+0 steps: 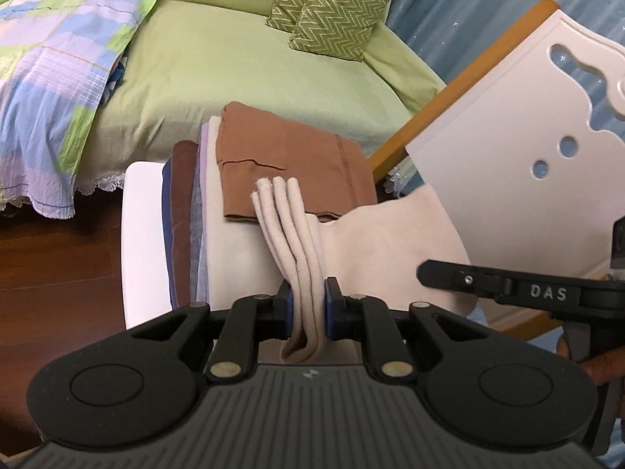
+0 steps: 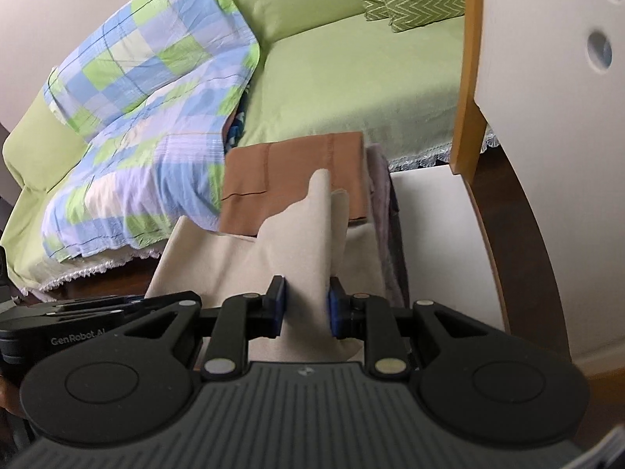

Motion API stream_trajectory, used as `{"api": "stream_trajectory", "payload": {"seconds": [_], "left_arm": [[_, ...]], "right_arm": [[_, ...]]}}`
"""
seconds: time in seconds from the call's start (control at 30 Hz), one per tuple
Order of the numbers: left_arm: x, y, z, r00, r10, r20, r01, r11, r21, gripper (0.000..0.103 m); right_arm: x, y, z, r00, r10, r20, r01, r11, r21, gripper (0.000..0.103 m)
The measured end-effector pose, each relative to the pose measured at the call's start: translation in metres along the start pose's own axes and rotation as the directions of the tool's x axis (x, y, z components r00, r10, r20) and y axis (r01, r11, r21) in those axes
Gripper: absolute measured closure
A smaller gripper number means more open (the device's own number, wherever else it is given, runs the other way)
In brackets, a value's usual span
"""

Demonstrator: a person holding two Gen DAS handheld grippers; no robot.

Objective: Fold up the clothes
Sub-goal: 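Lower the beige cloth onto the clothes stack and open both grippers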

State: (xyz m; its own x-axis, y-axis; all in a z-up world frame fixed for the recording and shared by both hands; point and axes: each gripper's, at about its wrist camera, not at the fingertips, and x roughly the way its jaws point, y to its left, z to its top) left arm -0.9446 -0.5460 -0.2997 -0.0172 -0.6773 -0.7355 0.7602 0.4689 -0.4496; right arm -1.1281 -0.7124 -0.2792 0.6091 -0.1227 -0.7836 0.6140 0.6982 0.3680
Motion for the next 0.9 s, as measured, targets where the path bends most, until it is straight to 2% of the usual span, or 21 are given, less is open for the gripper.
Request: {"api": "stream_trajectory", "payload": {"seconds": [0.2, 0.3, 0.4, 0.43, 0.5, 0.53, 0.63, 0.7, 0.73, 0.8, 0.87, 0.9], "left_arm": [[0.012, 0.003, -0.006, 1.0, 0.02, 0.012, -0.02, 1.0, -0.002, 0.087], [0.02, 0.006, -0.01, 0.999, 0.036, -0.007, -0.036, 0.999, -0.016, 0.086], [0.025, 0.007, -0.015, 0.998, 0.063, -0.021, -0.063, 0.998, -0.022, 0.084], [0.027, 0.009, -0.016, 0.997, 0.076, -0.031, -0.077, 0.997, -0.029, 0.08], [0.033, 0.016, -0.019, 0.989, 0.127, -0.079, -0.132, 0.99, -0.053, 0.08], [0.03, 0.019, -0.019, 0.988, 0.135, -0.077, -0.14, 0.988, -0.06, 0.079], [0.011, 0.026, -0.017, 0.986, 0.162, -0.04, -0.166, 0.982, -0.092, 0.079], [-0.006, 0.023, -0.013, 0.987, 0.162, -0.006, -0.162, 0.983, -0.086, 0.079], [-0.013, 0.021, -0.011, 0.987, 0.159, 0.01, -0.157, 0.985, -0.077, 0.079], [-0.012, 0.008, -0.007, 0.992, 0.121, 0.03, -0.121, 0.993, 0.004, 0.079], [-0.001, -0.005, -0.003, 0.995, 0.093, 0.04, -0.096, 0.991, 0.095, 0.076], [0.006, -0.006, -0.001, 0.995, 0.098, 0.034, -0.101, 0.989, 0.111, 0.076]], "right_arm": [[0.015, -0.016, -0.013, 1.0, 0.029, 0.01, -0.029, 0.999, 0.032, 0.084], [0.025, -0.02, -0.014, 0.999, 0.05, -0.001, -0.05, 0.998, 0.029, 0.084], [0.034, -0.022, -0.015, 0.999, 0.037, -0.016, -0.037, 0.999, 0.016, 0.082], [0.038, -0.027, -0.016, 0.999, 0.029, -0.032, -0.028, 0.999, 0.029, 0.078], [0.042, -0.031, -0.018, 0.999, -0.009, -0.047, 0.011, 0.999, 0.04, 0.072], [0.042, -0.033, -0.018, 0.998, -0.036, -0.049, 0.038, 0.999, 0.036, 0.067], [0.031, -0.034, -0.014, 0.995, -0.094, -0.012, 0.094, 0.995, 0.019, 0.067], [0.031, -0.027, -0.014, 0.996, -0.086, 0.004, 0.086, 0.996, -0.029, 0.068], [0.031, -0.024, -0.014, 0.997, -0.082, 0.012, 0.082, 0.995, -0.053, 0.07], [0.03, -0.017, -0.014, 0.997, -0.072, 0.027, 0.075, 0.992, -0.101, 0.073], [0.03, -0.01, -0.013, 0.997, -0.062, 0.043, 0.068, 0.986, -0.15, 0.075], [0.029, -0.007, -0.013, 0.997, -0.057, 0.05, 0.065, 0.983, -0.174, 0.075]]}}
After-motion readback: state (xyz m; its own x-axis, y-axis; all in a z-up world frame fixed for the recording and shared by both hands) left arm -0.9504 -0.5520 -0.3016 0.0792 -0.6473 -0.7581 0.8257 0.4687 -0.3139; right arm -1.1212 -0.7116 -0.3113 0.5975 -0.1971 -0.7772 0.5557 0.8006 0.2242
